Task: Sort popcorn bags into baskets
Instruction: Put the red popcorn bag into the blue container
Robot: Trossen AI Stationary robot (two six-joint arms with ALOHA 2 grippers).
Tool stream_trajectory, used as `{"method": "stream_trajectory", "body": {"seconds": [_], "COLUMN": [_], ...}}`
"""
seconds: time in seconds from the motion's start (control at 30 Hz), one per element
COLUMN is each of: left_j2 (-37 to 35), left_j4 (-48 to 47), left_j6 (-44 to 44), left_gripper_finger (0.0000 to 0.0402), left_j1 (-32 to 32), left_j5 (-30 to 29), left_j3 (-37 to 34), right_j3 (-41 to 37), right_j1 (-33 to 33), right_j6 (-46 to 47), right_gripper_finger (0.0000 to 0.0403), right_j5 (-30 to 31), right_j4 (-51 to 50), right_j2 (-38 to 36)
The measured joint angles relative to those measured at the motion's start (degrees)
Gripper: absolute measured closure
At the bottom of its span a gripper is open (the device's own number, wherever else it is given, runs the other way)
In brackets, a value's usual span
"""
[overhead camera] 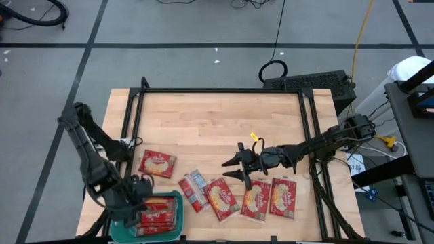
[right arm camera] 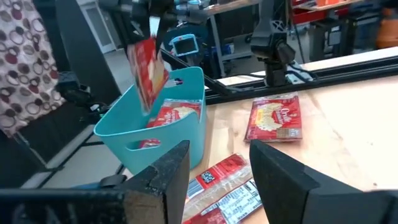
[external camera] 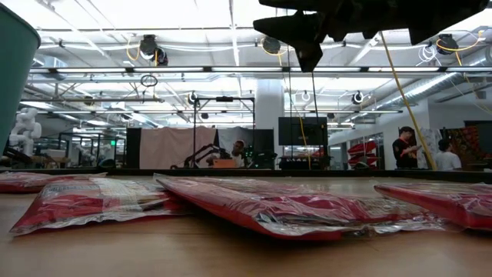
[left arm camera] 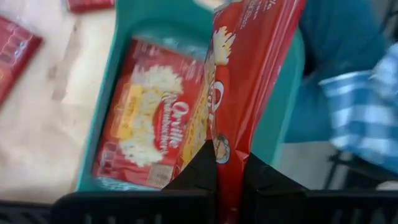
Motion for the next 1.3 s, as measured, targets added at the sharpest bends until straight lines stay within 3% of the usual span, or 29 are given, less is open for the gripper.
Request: {"method": "stream_trajectory", "body": {"seconds": [0.33,0.53,0.83,1.07,1.3], "left_j2": [9.09,11.13,13.17,13.44,13.44], "left_j4": [-8.91,-9.01,-8.72,-7.83,-3.13], "left_j6": [1.83,3.16,5.02,2.72,7.29], "left_gripper_finger": [0.0378,0.0377,0.0374,0.032,0.0268], "left_j1": [-0.7,-0.71,-3.28,-4.8,-6.07], "left_j5": [0.0,-3.62,-4.19,-4.29,-4.32], "left_j3": [-0.02,-0.02,-0.02,-0.02,-0.02], "right_j3": [0.0,0.02,0.04,0.07,0.07], "right_j1": [1.01,0.94,0.94,0.97,0.97], "right_j6": [0.93,1.81,1.83,1.83,2.72], "right_gripper_finger": [0.0243,0.0243,0.0243,0.0243,0.0243], "right_j5": [1.54,1.6,3.07,3.05,2.96], "right_j4": [0.0,-0.02,-0.04,-0.04,-0.04], "right_j2": [0.0,0.0,0.0,0.0,0.0]}}
